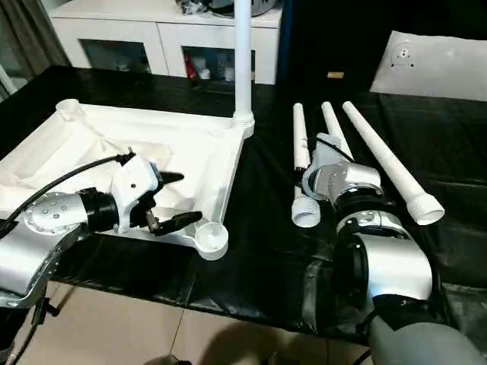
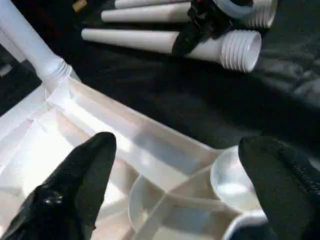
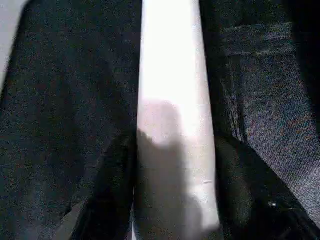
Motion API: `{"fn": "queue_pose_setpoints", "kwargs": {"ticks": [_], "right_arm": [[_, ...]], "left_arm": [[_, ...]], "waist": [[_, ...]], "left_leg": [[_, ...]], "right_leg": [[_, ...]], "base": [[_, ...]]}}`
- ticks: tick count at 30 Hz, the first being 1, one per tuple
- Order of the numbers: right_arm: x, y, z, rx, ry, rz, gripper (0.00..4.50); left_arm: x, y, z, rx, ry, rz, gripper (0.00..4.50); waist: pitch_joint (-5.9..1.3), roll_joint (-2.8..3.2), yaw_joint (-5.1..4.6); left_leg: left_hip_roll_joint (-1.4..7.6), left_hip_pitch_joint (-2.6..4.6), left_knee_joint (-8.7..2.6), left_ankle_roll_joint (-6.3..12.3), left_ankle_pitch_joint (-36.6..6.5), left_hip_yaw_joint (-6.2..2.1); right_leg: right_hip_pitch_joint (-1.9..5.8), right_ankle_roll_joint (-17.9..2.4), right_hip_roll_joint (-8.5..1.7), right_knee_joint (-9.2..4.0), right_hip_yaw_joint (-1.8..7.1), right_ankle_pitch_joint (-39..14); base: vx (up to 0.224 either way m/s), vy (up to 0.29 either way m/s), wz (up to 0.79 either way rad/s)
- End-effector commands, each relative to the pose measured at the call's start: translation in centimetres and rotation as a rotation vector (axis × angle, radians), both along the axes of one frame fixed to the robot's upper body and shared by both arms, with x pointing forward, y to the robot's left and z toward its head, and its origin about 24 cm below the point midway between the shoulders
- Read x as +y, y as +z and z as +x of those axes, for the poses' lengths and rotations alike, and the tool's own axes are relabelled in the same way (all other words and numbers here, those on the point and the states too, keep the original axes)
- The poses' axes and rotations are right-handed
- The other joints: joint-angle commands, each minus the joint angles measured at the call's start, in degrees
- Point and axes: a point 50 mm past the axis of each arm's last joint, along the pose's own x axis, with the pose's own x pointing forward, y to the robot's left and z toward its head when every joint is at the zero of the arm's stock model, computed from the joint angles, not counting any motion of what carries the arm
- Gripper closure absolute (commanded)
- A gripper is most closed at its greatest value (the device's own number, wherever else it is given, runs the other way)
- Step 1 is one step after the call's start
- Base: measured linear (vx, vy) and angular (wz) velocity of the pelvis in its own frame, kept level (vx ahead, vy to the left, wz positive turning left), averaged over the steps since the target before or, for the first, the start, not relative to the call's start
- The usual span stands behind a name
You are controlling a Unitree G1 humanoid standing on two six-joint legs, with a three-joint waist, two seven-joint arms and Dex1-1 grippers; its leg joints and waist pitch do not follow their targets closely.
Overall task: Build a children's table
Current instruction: Pick table leg
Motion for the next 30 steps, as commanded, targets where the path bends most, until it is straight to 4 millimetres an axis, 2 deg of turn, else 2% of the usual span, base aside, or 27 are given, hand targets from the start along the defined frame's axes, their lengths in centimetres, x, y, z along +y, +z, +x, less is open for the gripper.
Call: {"fn": "queue_pose_setpoints", "kwargs": {"ticks": [1, 3, 5, 7, 8, 13, 14, 15, 16, 17, 19, 20, 21, 22, 24, 25, 26, 28, 30], "right_arm": [[-0.3, 1.2, 0.6, -0.078, -0.009, 0.032, 2.42], [-0.2, 2.5, 1.1, -0.173, 0.003, 0.051, 2.54], [0.1, 3.8, 1.5, -0.284, 0.025, 0.072, 2.60], [0.1, 5.0, 1.4, -0.399, 0.034, 0.094, 2.66], [0.1, 5.3, 1.3, -0.423, 0.038, 0.109, 2.66], [-0.2, 6.3, 0.5, -0.550, 0.044, 0.203, 2.68], [-0.1, 7.1, -0.3, -0.654, 0.063, 0.330, 2.68], [-0.1, 7.1, -0.3, -0.654, 0.063, 0.330, 2.68], [0.4, 8.1, -1.8, -0.783, 0.147, 0.489, 2.68], [0.8, 8.6, -2.8, -0.845, 0.221, 0.561, 2.68], [0.9, 8.7, -3.0, -0.861, 0.243, 0.578, 2.68], [1.5, 9.2, -4.4, -0.917, 0.340, 0.664, 2.68], [1.7, 9.3, -4.9, -0.934, 0.374, 0.687, 2.68], [1.7, 9.3, -4.9, -0.934, 0.374, 0.687, 2.68], [2.3, 9.7, -6.5, -0.974, 0.483, 0.784, 2.68], [2.4, 9.7, -6.7, -0.979, 0.492, 0.791, 2.68], [2.8, 9.8, -7.3, -0.992, 0.533, 0.820, 2.68], [3.2, 9.9, -7.7, -0.998, 0.575, 0.845, 2.68], [3.7, 10.0, -8.3, -1.002, 0.622, 0.869, 2.68]], "left_arm": [[0.4, 0.7, 0.6, -0.039, 0.048, -0.031, 0.01], [0.5, 1.0, 1.1, -0.068, 0.102, -0.052, 0.00], [0.5, 1.3, 1.6, -0.096, 0.147, -0.063, 0.00], [0.2, 1.7, 2.0, -0.121, 0.174, -0.100, 0.00], [0.1, 1.9, 2.2, -0.131, 0.184, -0.116, 0.00], [-0.3, 2.5, 2.9, -0.149, 0.224, -0.195, 0.00], [-0.6, 3.4, 3.2, -0.168, 0.229, -0.261, 0.00], [-0.6, 3.4, 3.2, -0.168, 0.229, -0.261, 0.00], [-1.3, 5.0, 3.7, -0.184, 0.221, -0.371, 0.00], [-1.6, 6.0, 3.9, -0.182, 0.212, -0.429, 0.00], [-1.7, 6.2, 4.0, -0.181, 0.209, -0.443, 0.00], [-1.9, 7.3, 4.4, -0.152, 0.224, -0.542, 0.00], [-2.0, 7.7, 4.6, -0.142, 0.227, -0.581, 0.00], [-2.0, 7.7, 4.6, -0.142, 0.227, -0.581, 0.00], [-2.7, 9.1, 4.9, -0.067, 0.190, -0.736, 0.00], [-2.8, 9.3, 4.9, -0.057, 0.182, -0.756, 0.00], [-3.5, 10.1, 4.7, -0.020, 0.125, -0.839, 0.00], [-4.1, 10.9, 4.4, 0.019, 0.073, -0.915, 0.00], [-4.8, 11.5, 4.3, 0.064, 0.036, -0.980, 0.00]], "waist": [[-4.17, 0.38, 0.13], [-4.30, 0.66, 0.14], [-4.34, 0.43, 0.27], [-4.20, 0.50, 0.40], [-4.54, 0.58, 0.53], [-4.40, 0.65, 0.69], [-4.45, 0.65, 0.82], [-4.45, 0.65, 0.82], [-4.37, 0.25, 1.06], [-4.68, 0.34, 1.77], [-4.53, 0.11, 1.71], [-4.42, -0.28, 1.85], [-4.42, -0.28, 1.85], [-4.23, -0.15, 2.17], [-4.10, -0.72, 2.07], [-4.14, -0.43, 2.39], [-4.15, -0.52, 2.46], [-4.21, -0.73, 2.62], [-4.10, -0.90, 2.69]], "left_leg": [[2.00, 0.23, -3.08, 0.19, -10.8, -0.64], [1.94, 0.20, -2.98, 0.56, -10.4, -0.71], [2.00, 0.04, -2.96, 1.68, -9.2, -0.69], [1.85, 0.03, -2.90, 2.39, -8.0, -0.50], [2.03, 0.16, -2.85, 2.48, -6.8, -0.71], [2.01, 0.12, -2.98, 2.89, -6.9, -0.64], [2.12, 0.24, -2.99, 2.91, -7.2, -0.67], [2.12, 0.24, -2.99, 2.91, -7.2, -0.67], [1.99, 0.18, -3.06, 3.65, -7.4, -0.50], [2.36, 0.41, -2.95, 4.36, -6.7, -0.67], [2.27, -0.16, -3.17, 4.89, -5.2, -0.88], [2.17, 0.07, -3.05, 4.78, -6.1, -0.64], [2.17, 0.07, -3.05, 4.78, -6.1, -0.64], [2.06, -0.12, -3.05, 4.80, -6.2, -0.64], [1.80, -0.01, -2.97, 4.51, -6.6, -0.36], [1.79, -0.02, -2.96, 4.44, -6.1, -0.44], [1.87, -0.14, -3.06, 4.33, -5.9, -0.55], [1.89, -0.04, -3.04, 4.14, -5.8, -0.58], [1.84, -0.29, -3.08, 4.30, -5.6, -0.64]], "right_leg": [[3.37, -13.7, -4.01, -3.72, 2.36, -9.2], [3.50, -13.8, -3.97, -3.66, 2.29, -8.1], [3.67, -13.1, -4.04, -3.70, 2.32, -7.1], [3.55, -12.7, -3.84, -3.95, 2.35, -7.1], [3.62, -12.9, -4.02, -3.64, 2.35, -6.5], [3.53, -12.4, -3.87, -4.04, 2.31, -7.3], [3.55, -12.3, -4.00, -4.10, 2.39, -7.5], [3.55, -12.3, -4.00, -4.10, 2.39, -7.5], [3.70, -11.6, -4.01, -4.38, 2.47, -8.0], [3.68, -11.4, -4.17, -4.07, 2.55, -6.6], [3.75, -12.1, -4.01, -3.87, 2.30, -5.4], [3.69, -12.0, -4.15, -4.19, 2.35, -7.3], [3.69, -12.0, -4.15, -4.19, 2.35, -7.3], [3.70, -11.2, -4.25, -4.59, 2.39, -10.4], [3.56, -9.8, -4.11, -5.04, 2.34, -14.0], [3.49, -9.4, -4.16, -5.19, 2.32, -15.3], [3.44, -9.1, -4.12, -5.25, 2.22, -16.0], [3.30, -8.9, -4.16, -5.20, 2.18, -16.5], [3.31, -8.7, -4.17, -5.37, 2.13, -16.9]], "base": [[0.000, 0.000, 0.00], [0.000, 0.000, 0.00], [0.000, 0.000, 0.00], [0.000, 0.000, 0.00], [0.000, 0.000, 0.00], [0.000, 0.000, 0.00], [0.000, 0.000, 0.00], [0.000, 0.000, 0.00], [0.000, 0.000, 0.00], [0.000, 0.000, 0.00], [0.000, 0.000, 0.00], [0.000, 0.000, 0.00], [0.000, 0.000, 0.00], [0.000, 0.000, 0.00], [0.000, 0.000, 0.00], [0.000, 0.000, 0.00], [0.000, 0.000, 0.00], [0.000, 0.000, 0.00], [0.000, 0.000, 0.00]]}}
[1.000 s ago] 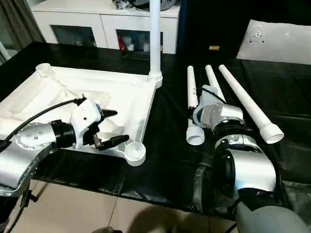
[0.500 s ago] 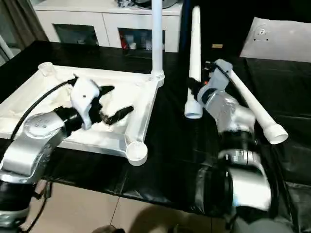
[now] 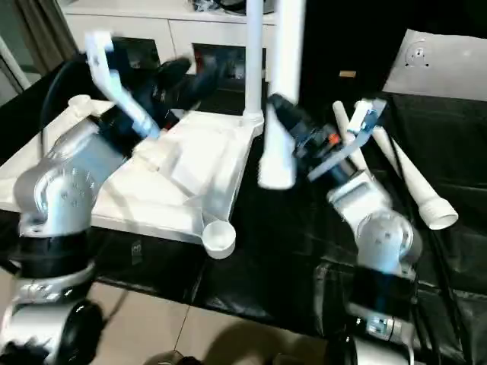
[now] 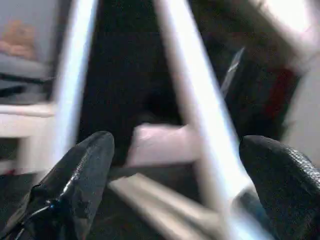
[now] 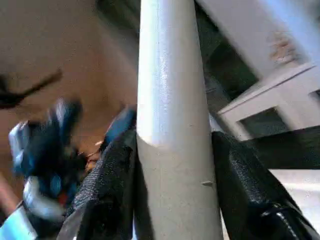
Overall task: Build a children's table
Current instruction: Pick table leg
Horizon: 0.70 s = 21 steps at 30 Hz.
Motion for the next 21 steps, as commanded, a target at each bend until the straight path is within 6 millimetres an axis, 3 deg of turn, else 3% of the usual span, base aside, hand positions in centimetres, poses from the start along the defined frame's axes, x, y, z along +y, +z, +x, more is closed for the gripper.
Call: {"fn": "queue_pose_setpoints", "kwargs": {"ticks": [1, 7, 10, 14, 15, 18, 21], "right_arm": [[0.9, 1.1, -0.9, -0.070, 0.074, 0.009, 2.68], [1.4, 1.2, -1.6, -0.090, 0.132, -0.003, 2.68], [1.7, 1.0, -1.8, -0.092, 0.151, -0.026, 2.68], [3.3, 0.2, -2.3, -0.096, 0.183, -0.187, 2.68], [3.4, 0.1, -2.4, -0.097, 0.185, -0.198, 2.68], [4.2, -0.3, -2.0, -0.126, 0.126, -0.308, 2.68], [4.9, -0.3, -1.7, -0.172, 0.058, -0.393, 2.69]], "left_arm": [[-0.2, 0.7, -0.1, 0.025, -0.045, -0.067, 0.00], [-1.9, 1.3, -0.9, 0.039, -0.184, -0.110, 0.00], [-2.3, 1.2, -1.0, 0.064, -0.206, -0.104, 0.00], [-3.0, 1.1, -1.9, 0.082, -0.305, -0.151, 0.00], [-3.1, 1.1, -2.0, 0.084, -0.312, -0.156, 0.29], [-3.1, 0.6, -2.3, 0.064, -0.308, -0.119, 0.36], [-2.8, -0.2, -1.8, 0.065, -0.211, -0.051, 0.76]], "waist": [[-4.32, -1.47, 0.46], [-4.26, -1.54, 1.38], [-4.32, -1.44, 1.45], [-4.34, -1.63, 1.45], [-4.41, -1.59, 1.46], [-4.25, -1.55, 1.25], [-4.25, -1.25, 1.31]], "left_leg": [[1.87, 0.04, -3.11, 3.79, -5.9, -0.57], [1.84, 0.01, -3.22, 3.53, -5.1, -0.61], [1.90, -0.01, -3.26, 3.34, -4.6, -0.70], [1.92, -0.35, -3.21, 2.99, -3.9, -0.73], [1.90, -0.38, -3.17, 2.96, -3.9, -0.71], [1.96, -0.37, -3.19, 2.70, -4.5, -0.70], [2.16, -0.14, -3.39, 2.25, -5.3, -0.91]], "right_leg": [[3.32, -8.7, -4.02, -5.03, 2.27, -17.3], [3.19, -6.1, -3.97, -5.43, 2.33, -19.5], [3.23, -5.7, -3.99, -5.31, 2.36, -18.6], [3.46, -5.9, -4.08, -5.12, 2.39, -16.6], [3.42, -5.9, -4.05, -5.05, 2.33, -16.9], [3.11, -4.7, -4.16, -5.42, 2.41, -19.2], [2.98, -3.8, -4.16, -5.53, 2.40, -20.4]], "base": [[0.000, 0.000, 0.00], [0.000, 0.000, 0.00], [0.000, 0.000, 0.00], [0.000, 0.000, 0.00], [0.000, 0.000, 0.00], [0.000, 0.000, 0.00], [0.000, 0.000, 0.00]]}}
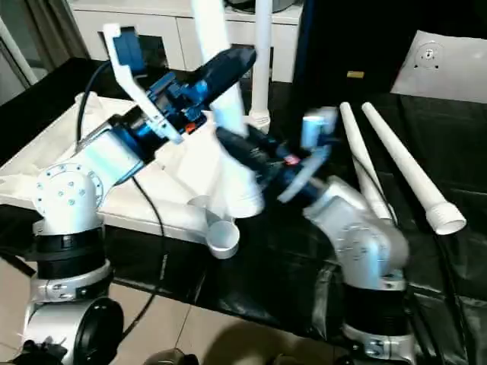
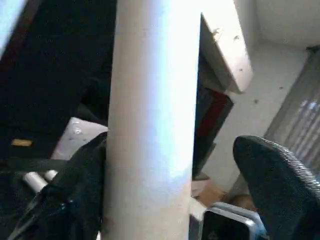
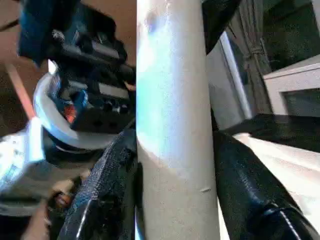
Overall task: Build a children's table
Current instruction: Pick table leg
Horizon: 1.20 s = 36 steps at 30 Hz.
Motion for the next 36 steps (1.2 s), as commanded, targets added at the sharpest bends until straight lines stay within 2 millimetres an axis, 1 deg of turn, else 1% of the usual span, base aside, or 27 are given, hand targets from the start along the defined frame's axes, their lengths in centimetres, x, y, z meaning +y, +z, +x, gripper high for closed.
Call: {"fn": "queue_pose_setpoints", "kwargs": {"ticks": [1, 2, 3, 4, 5, 7, 8, 9, 10, 11, 12, 14, 15, 16, 17, 18, 22, 23, 25, 26, 27, 29, 31, 32, 33, 34, 36], "right_arm": [[1.0, -0.3, 0.3, -0.056, -0.082, -0.107, 2.69], [1.3, -0.4, 0.3, -0.082, -0.115, -0.142, 2.69], [1.3, -0.4, 0.3, -0.082, -0.115, -0.142, 2.69], [1.3, -0.4, 0.3, -0.082, -0.115, -0.142, 2.69], [1.7, -0.5, 0.3, -0.110, -0.150, -0.169, 2.69], [2.3, -0.6, 0.2, -0.191, -0.216, -0.191, 2.69], [2.4, -0.6, 0.2, -0.193, -0.217, -0.191, 2.69], [2.5, -0.7, 0.2, -0.214, -0.246, -0.202, 2.69], [2.6, -0.8, 0.3, -0.233, -0.271, -0.211, 2.69], [2.8, -1.1, 0.3, -0.262, -0.313, -0.230, 2.69], [2.9, -1.1, 0.3, -0.268, -0.322, -0.235, 2.69], [3.1, -1.5, 0.3, -0.275, -0.344, -0.240, 2.69], [3.3, -1.6, 0.2, -0.273, -0.346, -0.238, 2.69], [3.3, -1.6, 0.2, -0.272, -0.347, -0.237, 2.69], [3.4, -1.8, 0.2, -0.266, -0.346, -0.233, 2.69], [3.5, -1.9, 0.2, -0.269, -0.350, -0.233, 2.69], [3.8, -2.1, 0.2, -0.271, -0.371, -0.220, 2.69], [3.8, -2.1, 0.3, -0.274, -0.379, -0.220, 2.69], [3.9, -2.2, 0.3, -0.278, -0.383, -0.220, 2.69], [3.8, -2.2, 0.4, -0.281, -0.392, -0.218, 2.69], [3.8, -2.2, 0.4, -0.283, -0.396, -0.217, 2.69], [3.8, -2.2, 0.5, -0.287, -0.405, -0.216, 2.69], [3.7, -2.2, 0.6, -0.285, -0.407, -0.215, 2.69], [3.7, -2.2, 0.6, -0.287, -0.411, -0.216, 2.69], [3.6, -2.2, 0.7, -0.287, -0.414, -0.217, 2.69], [3.6, -2.2, 0.8, -0.287, -0.419, -0.219, 2.69], [3.5, -2.2, 0.9, -0.284, -0.426, -0.223, 2.69]], "left_arm": [[-0.7, -0.2, -0.1, -0.050, 0.054, 0.093, 0.76], [-0.5, -0.6, 0.0, -0.051, 0.097, 0.122, 0.76], [-0.5, -0.6, 0.0, -0.051, 0.097, 0.122, 0.76], [-0.5, -0.6, 0.0, -0.051, 0.097, 0.122, 0.76], [-0.4, -1.0, 0.3, -0.031, 0.153, 0.130, 0.76], [-0.1, -1.3, 0.8, 0.046, 0.289, 0.100, 0.76], [-0.1, -1.3, 0.8, 0.047, 0.291, 0.099, 0.76], [-0.1, -1.4, 1.0, 0.065, 0.326, 0.090, 0.76], [0.0, -1.4, 1.1, 0.080, 0.357, 0.082, 0.95], [0.2, -1.5, 1.4, 0.099, 0.442, 0.088, 1.13], [0.3, -1.5, 1.5, 0.100, 0.459, 0.091, 1.12], [0.5, -1.6, 1.7, 0.095, 0.530, 0.111, 1.18], [0.5, -1.8, 1.7, 0.095, 0.549, 0.123, 1.18], [0.4, -1.8, 1.7, 0.095, 0.555, 0.126, 1.20], [0.4, -2.0, 1.7, 0.094, 0.564, 0.135, 1.33], [0.3, -2.1, 1.6, 0.090, 0.576, 0.147, 1.48], [-0.2, -2.2, 1.2, 0.057, 0.597, 0.190, 1.67], [-0.3, -2.3, 1.1, 0.065, 0.596, 0.192, 1.96], [-0.3, -2.3, 1.0, 0.068, 0.599, 0.192, 1.96], [-0.4, -2.4, 1.0, 0.081, 0.601, 0.182, 1.99], [-0.4, -2.4, 1.0, 0.083, 0.602, 0.179, 2.19], [-0.4, -2.4, 1.0, 0.083, 0.612, 0.181, 2.39], [-0.3, -2.6, 1.1, 0.092, 0.622, 0.188, 2.40], [-0.2, -2.7, 1.2, 0.098, 0.631, 0.198, 2.56], [-0.1, -2.9, 1.3, 0.108, 0.645, 0.211, 2.61], [0.1, -3.2, 1.5, 0.132, 0.655, 0.209, 2.63], [0.3, -3.3, 1.6, 0.152, 0.648, 0.203, 2.64]], "waist": [[-4.20, -1.09, 0.05], [-4.20, -1.14, -0.17], [-4.30, -1.08, -0.20], [-4.30, -1.08, -0.20], [-4.33, -1.01, -0.25], [-4.41, -0.98, -0.19], [-4.45, -0.98, -0.36], [-4.43, -1.18, -0.34], [-4.41, -1.11, -0.40], [-4.37, -1.55, -0.47], [-4.31, -1.28, -0.40], [-4.17, -1.39, -0.67], [-4.26, -1.34, -0.65], [-4.20, -1.44, -0.65], [-4.21, -1.33, -0.69], [-4.22, -1.38, -0.68], [-4.38, -1.21, -0.63], [-4.38, -1.15, -0.67], [-4.38, -1.18, -0.66], [-4.37, -1.10, -0.64], [-4.30, -1.24, -0.64], [-4.26, -1.21, -0.68], [-4.28, -1.26, -0.70], [-4.27, -1.21, -0.70], [-4.26, -1.17, -0.74], [-4.31, -1.08, -0.75], [-4.33, -1.17, -0.77]], "left_leg": [[2.27, 0.31, -3.41, 2.17, -5.4, -0.85], [2.18, 0.31, -3.43, 1.70, -5.7, -0.84], [2.30, 0.39, -3.44, 1.58, -5.5, -0.89], [2.30, 0.39, -3.44, 1.58, -5.5, -0.89], [2.38, 0.41, -3.40, 1.51, -5.4, -0.87], [2.38, 0.35, -3.32, 1.74, -5.4, -0.85], [2.53, 0.18, -3.27, 1.76, -5.5, -0.77], [2.32, 0.18, -3.31, 2.04, -5.6, -0.81], [2.39, 0.11, -3.28, 2.11, -5.8, -0.86], [2.29, 0.17, -3.29, 2.30, -6.0, -0.75], [2.38, 0.14, -3.33, 2.55, -6.4, -0.84], [2.25, 0.12, -3.38, 2.76, -7.1, -0.81], [2.25, 0.18, -3.33, 2.79, -7.1, -0.83], [2.25, 0.19, -3.41, 3.03, -7.5, -0.84], [2.34, 0.22, -3.38, 3.11, -7.5, -0.86], [2.31, 0.23, -3.36, 3.20, -7.4, -0.84], [2.63, 0.20, -3.43, 3.38, -6.9, -1.04], [2.53, 0.24, -3.35, 3.50, -7.0, -0.92], [2.52, 0.23, -3.34, 3.54, -7.0, -0.91], [2.52, 0.24, -3.32, 3.56, -7.1, -0.89], [2.50, 0.21, -3.32, 3.64, -7.5, -0.83], [2.51, 0.21, -3.38, 3.56, -7.8, -0.86], [2.41, 0.21, -3.34, 3.49, -7.9, -0.85], [2.43, 0.23, -3.36, 3.53, -7.9, -0.88], [2.41, 0.21, -3.36, 3.55, -8.0, -0.88], [2.40, 0.21, -3.32, 3.52, -7.9, -0.90], [2.37, 0.18, -3.31, 3.52, -7.8, -0.89]], "right_leg": [[3.02, -4.1, -4.11, -5.42, 2.50, -19.9], [3.08, -3.7, -4.09, -5.31, 2.52, -19.3], [3.07, -3.9, -4.08, -5.15, 2.59, -18.0], [3.07, -3.9, -4.08, -5.15, 2.59, -18.0], [3.04, -5.1, -4.09, -4.91, 2.67, -15.7], [3.18, -6.3, -4.16, -4.70, 2.69, -13.5], [3.20, -7.0, -4.29, -4.52, 2.75, -12.6], [3.43, -7.2, -4.18, -4.65, 2.68, -12.2], [3.33, -7.4, -4.22, -4.60, 2.64, -12.1], [3.41, -7.3, -4.16, -4.71, 2.65, -12.4], [3.29, -7.2, -4.25, -4.75, 2.68, -13.4], [3.33, -5.9, -4.12, -5.09, 2.64, -15.3], [3.36, -5.8, -4.20, -5.02, 2.67, -15.5], [3.30, -5.6, -4.14, -5.13, 2.66, -16.3], [3.20, -5.6, -4.12, -5.12, 2.67, -16.2], [3.19, -5.6, -4.10, -5.13, 2.68, -16.0], [3.18, -6.7, -4.19, -4.68, 2.70, -13.0], [3.17, -7.4, -4.18, -4.69, 2.70, -12.2], [3.23, -7.7, -4.16, -4.61, 2.73, -11.9], [3.21, -7.8, -4.17, -4.64, 2.74, -11.9], [3.20, -7.8, -4.19, -4.74, 2.73, -12.4], [3.19, -7.6, -4.20, -4.85, 2.71, -13.3], [3.23, -7.2, -4.11, -4.86, 2.71, -13.6], [3.21, -7.1, -4.09, -4.84, 2.71, -13.6], [3.16, -7.1, -4.09, -4.91, 2.69, -13.7], [3.20, -7.1, -4.10, -4.85, 2.69, -13.5], [3.23, -7.3, -4.06, -4.81, 2.68, -13.0]], "base": [[0.000, 0.000, 0.00], [0.000, 0.000, 0.00], [0.000, 0.000, 0.00], [0.000, 0.000, 0.00], [0.000, 0.000, 0.00], [0.000, 0.000, 0.00], [0.000, 0.000, 0.00], [0.000, 0.000, 0.00], [0.000, 0.000, 0.00], [0.000, 0.000, 0.00], [0.000, 0.000, 0.00], [0.000, 0.000, 0.00], [0.000, 0.000, 0.00], [0.000, 0.000, 0.00], [0.000, 0.000, 0.00], [0.000, 0.000, 0.00], [0.000, 0.000, 0.00], [0.000, 0.000, 0.00], [0.000, 0.000, 0.00], [0.000, 0.000, 0.00], [0.000, 0.000, 0.00], [0.000, 0.000, 0.00], [0.000, 0.000, 0.00], [0.000, 0.000, 0.00], [0.000, 0.000, 0.00], [0.000, 0.000, 0.00], [0.000, 0.000, 0.00]]}}
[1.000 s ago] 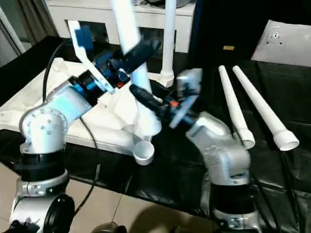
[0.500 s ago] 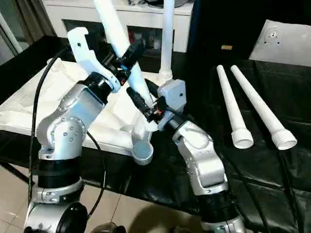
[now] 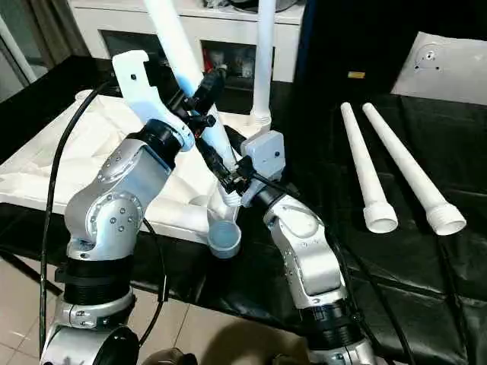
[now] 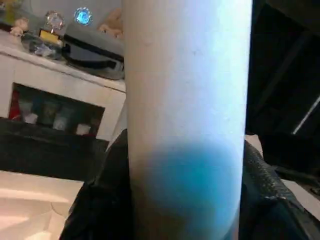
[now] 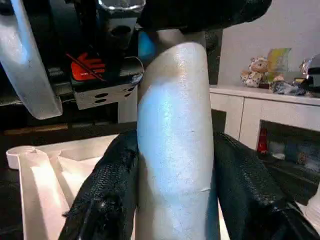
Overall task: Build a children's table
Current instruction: Pick table leg
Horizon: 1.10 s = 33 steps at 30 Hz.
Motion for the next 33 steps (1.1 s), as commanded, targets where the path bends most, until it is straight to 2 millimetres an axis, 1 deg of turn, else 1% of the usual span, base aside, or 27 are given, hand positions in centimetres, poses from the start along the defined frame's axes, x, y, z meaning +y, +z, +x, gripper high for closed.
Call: {"fn": "queue_pose_setpoints", "kwargs": {"ticks": [1, 3, 6, 8, 9, 10, 11, 12, 13, 14, 15, 16, 17, 18, 19, 21, 22, 23, 24, 25, 26, 27, 28, 29, 30, 32, 33], "right_arm": [[-0.4, 1.1, 0.3, -0.048, -0.034, 0.015, 2.69], [-0.5, 1.0, 0.3, -0.043, -0.039, 0.011, 2.69], [-0.5, 0.9, 0.5, -0.032, -0.045, 0.007, 2.69], [-0.7, 0.9, 0.7, -0.013, -0.049, 0.012, 2.69], [-0.7, 0.8, 0.8, -0.010, -0.056, 0.009, 2.34], [-0.9, 0.8, 1.0, -0.015, -0.078, -0.008, 2.13], [-1.1, 0.7, 1.1, -0.002, -0.076, -0.008, 1.99], [-1.1, 0.6, 1.1, 0.024, -0.056, 0.006, 1.97], [-1.1, 0.5, 1.2, 0.044, -0.034, -0.001, 1.90], [-1.3, 0.4, 1.3, 0.070, -0.010, -0.008, 1.79], [-1.3, 0.3, 1.3, 0.078, -0.005, -0.010, 1.79], [-1.4, 0.3, 1.4, 0.087, -0.002, -0.016, 1.65], [-1.5, 0.2, 1.3, 0.124, 0.069, -0.041, 1.58], [-1.6, 0.3, 1.3, 0.126, 0.072, -0.042, 1.53], [-1.7, 0.4, 1.3, 0.129, 0.079, -0.044, 1.41], [-2.0, 0.4, 1.2, 0.200, 0.144, -0.059, 1.17], [-2.0, 0.4, 1.2, 0.208, 0.159, -0.063, 1.11], [-2.0, 0.4, 0.7, 0.255, 0.266, -0.087, 1.11], [-2.0, 0.4, 0.5, 0.262, 0.301, -0.099, 1.11], [-2.1, 0.5, 0.3, 0.271, 0.339, -0.101, 1.11], [-2.1, 0.6, 0.2, 0.276, 0.362, -0.102, 1.10], [-2.2, 0.8, 0.0, 0.276, 0.388, -0.097, 1.10], [-2.2, 0.8, 0.0, 0.276, 0.393, -0.096, 1.10], [-2.3, 1.1, 0.0, 0.281, 0.412, -0.072, 1.10], [-2.3, 1.1, 0.0, 0.282, 0.417, -0.067, 1.39], [-2.4, 1.4, -0.2, 0.294, 0.453, -0.045, 1.49], [-2.4, 1.5, -0.4, 0.302, 0.474, -0.042, 1.58]], "left_arm": [[0.9, -0.6, 0.4, 0.047, 0.048, 0.011, 2.64], [1.1, -0.6, 0.5, 0.043, 0.050, 0.015, 2.65], [1.5, -0.6, 0.8, 0.039, 0.051, 0.023, 2.66], [1.9, -0.6, 1.1, 0.039, 0.056, 0.032, 2.66], [2.0, -0.6, 1.2, 0.036, 0.055, 0.037, 2.66], [2.2, -0.5, 1.3, 0.031, 0.048, 0.042, 2.66], [2.3, -0.5, 1.4, 0.024, 0.031, 0.053, 2.66], [2.3, -0.4, 1.5, 0.018, 0.016, 0.062, 2.66], [2.5, -0.4, 1.6, 0.005, -0.022, 0.084, 2.66], [2.7, -0.3, 1.8, -0.008, -0.072, 0.105, 2.66], [2.8, -0.3, 1.8, -0.011, -0.088, 0.109, 2.66], [2.9, -0.3, 1.8, -0.015, -0.112, 0.114, 2.66], [3.1, -0.1, 1.9, -0.029, -0.190, 0.135, 2.66], [3.1, -0.1, 1.9, -0.032, -0.201, 0.137, 2.66], [3.2, 0.0, 1.9, -0.039, -0.232, 0.144, 2.66], [3.1, 0.4, 1.6, -0.067, -0.350, 0.170, 2.66], [3.1, 0.4, 1.6, -0.071, -0.365, 0.171, 2.66], [2.8, 0.9, 1.2, -0.102, -0.476, 0.180, 2.66], [2.6, 1.1, 0.8, -0.114, -0.541, 0.178, 2.66], [2.5, 1.4, 0.5, -0.142, -0.592, 0.187, 2.66], [2.4, 1.5, 0.4, -0.161, -0.625, 0.194, 2.66], [2.2, 1.9, 0.0, -0.177, -0.689, 0.185, 2.66], [2.2, 1.9, -0.1, -0.180, -0.702, 0.183, 2.66], [2.1, 2.2, -0.6, -0.211, -0.773, 0.193, 2.66], [2.1, 2.3, -0.7, -0.217, -0.787, 0.195, 2.66], [2.0, 2.6, -1.3, -0.252, -0.870, 0.202, 2.66], [2.0, 2.9, -1.5, -0.265, -0.893, 0.202, 2.66]], "waist": [[-4.23, -0.90, -0.37], [-4.24, -0.85, -0.37], [-4.30, -1.02, -0.44], [-4.32, -0.85, -0.55], [-4.32, -0.83, -0.58], [-4.32, -1.23, -0.70], [-4.33, -0.96, -0.74], [-4.30, -1.75, -0.92], [-4.30, -1.22, -0.77], [-4.26, -1.15, -0.99], [-4.28, -1.25, -1.11], [-4.38, -1.13, -1.21], [-4.40, -1.32, -1.31], [-4.46, -1.26, -1.18], [-4.47, -1.17, -1.14], [-4.46, -1.23, -1.16], [-4.50, -1.50, -1.00], [-4.42, -1.54, -0.98], [-4.42, -1.54, -0.98], [-4.37, -1.41, -0.74], [-4.44, -1.47, -0.76], [-4.41, -1.68, -0.82], [-4.45, -1.63, -0.72], [-4.37, -1.75, -0.70], [-4.37, -1.75, -0.70], [-4.16, -1.79, -0.76], [-4.18, -1.70, -0.78]], "left_leg": [[2.39, 0.30, -3.36, 3.40, -7.8, -0.86], [2.42, 0.34, -3.36, 3.49, -7.8, -0.90], [2.39, 0.33, -3.31, 3.65, -7.4, -0.85], [2.30, 0.38, -3.31, 3.64, -7.3, -0.89], [2.33, 0.37, -3.31, 3.65, -7.2, -0.88], [2.35, 0.40, -3.29, 3.71, -7.2, -0.82], [2.26, 0.39, -3.25, 3.61, -7.0, -0.83], [2.24, 0.35, -3.25, 3.77, -6.9, -0.71], [2.11, 0.46, -3.30, 3.97, -6.6, -0.84], [2.22, 0.49, -3.34, 3.98, -6.9, -0.84], [2.15, 0.49, -3.33, 4.02, -6.7, -0.85], [2.30, 0.50, -3.33, 3.85, -6.2, -0.90], [2.28, 0.51, -3.27, 3.98, -5.8, -0.81], [2.14, 0.57, -3.21, 4.09, -5.6, -0.85], [2.27, 0.62, -3.18, 4.24, -5.3, -0.81], [2.23, 0.60, -3.17, 4.35, -4.7, -0.76], [2.29, 0.64, -3.15, 4.51, -4.3, -0.75], [2.21, 0.77, -3.13, 4.68, -4.5, -0.67], [2.21, 0.77, -3.13, 4.68, -4.5, -0.67], [2.44, 0.73, -3.13, 4.66, -4.2, -0.66], [2.51, 0.69, -3.15, 4.41, -4.4, -0.65], [2.51, 0.67, -3.17, 4.38, -4.4, -0.64], [2.48, 0.74, -3.14, 4.18, -4.6, -0.59], [2.50, 0.69, -3.16, 4.04, -4.9, -0.56], [2.50, 0.69, -3.16, 4.04, -4.9, -0.56], [2.42, 0.72, -3.22, 3.43, -6.0, -0.57], [2.44, 0.76, -3.26, 3.05, -6.5, -0.59]], "right_leg": [[3.31, -7.5, -4.07, -4.37, 2.64, -13.4], [3.27, -7.6, -4.07, -4.39, 2.63, -13.4], [3.30, -7.8, -4.06, -4.30, 2.66, -12.7], [3.31, -7.9, -4.05, -4.23, 2.61, -12.8], [3.34, -7.9, -4.08, -4.25, 2.63, -12.6], [3.31, -7.9, -4.04, -4.29, 2.64, -12.5], [3.28, -8.0, -4.11, -4.23, 2.61, -12.9], [3.37, -7.9, -4.04, -4.31, 2.64, -12.9], [3.34, -7.7, -4.06, -4.17, 2.64, -13.3], [3.28, -7.6, -3.99, -4.19, 2.63, -13.2], [3.36, -7.6, -3.95, -4.17, 2.61, -13.0], [3.38, -8.1, -4.06, -3.93, 2.66, -11.9], [3.39, -8.7, -4.01, -3.89, 2.66, -10.9], [3.54, -8.9, -4.04, -3.72, 2.64, -10.8], [3.42, -9.3, -4.14, -3.61, 2.70, -10.4], [3.54, -9.8, -4.13, -3.54, 2.73, -9.8], [3.65, -10.1, -4.22, -3.32, 2.76, -9.4], [3.61, -10.5, -4.18, -3.52, 2.71, -9.8], [3.61, -10.5, -4.18, -3.52, 2.71, -9.8], [3.51, -10.8, -4.24, -3.37, 2.82, -9.6], [3.55, -11.1, -4.36, -3.28, 2.80, -9.2], [3.54, -11.1, -4.35, -3.33, 2.80, -9.3], [3.63, -11.5, -4.52, -3.24, 2.84, -9.6], [3.60, -11.4, -4.57, -3.38, 2.85, -10.5], [3.60, -11.4, -4.57, -3.38, 2.85, -10.5], [3.51, -10.8, -4.46, -3.64, 2.83, -12.9], [3.57, -10.4, -4.47, -3.63, 2.84, -14.2]], "base": [[0.000, 0.000, 0.00], [0.000, 0.000, 0.00], [0.000, 0.000, 0.00], [0.000, 0.000, 0.00], [0.000, 0.000, 0.00], [0.000, 0.000, 0.00], [0.000, 0.000, 0.00], [0.000, 0.000, 0.00], [0.000, 0.000, 0.00], [0.000, 0.000, 0.00], [0.000, 0.000, 0.00], [0.000, 0.000, 0.00], [0.000, 0.000, 0.00], [0.000, 0.000, 0.00], [0.000, 0.000, 0.00], [0.000, 0.000, 0.00], [0.000, 0.000, 0.00], [0.000, 0.000, 0.00], [0.000, 0.000, 0.00], [0.000, 0.000, 0.00], [0.000, 0.000, 0.00], [0.000, 0.000, 0.00], [0.000, 0.000, 0.00], [0.000, 0.000, 0.00], [0.000, 0.000, 0.00], [0.000, 0.000, 0.00], [0.000, 0.000, 0.00]]}}
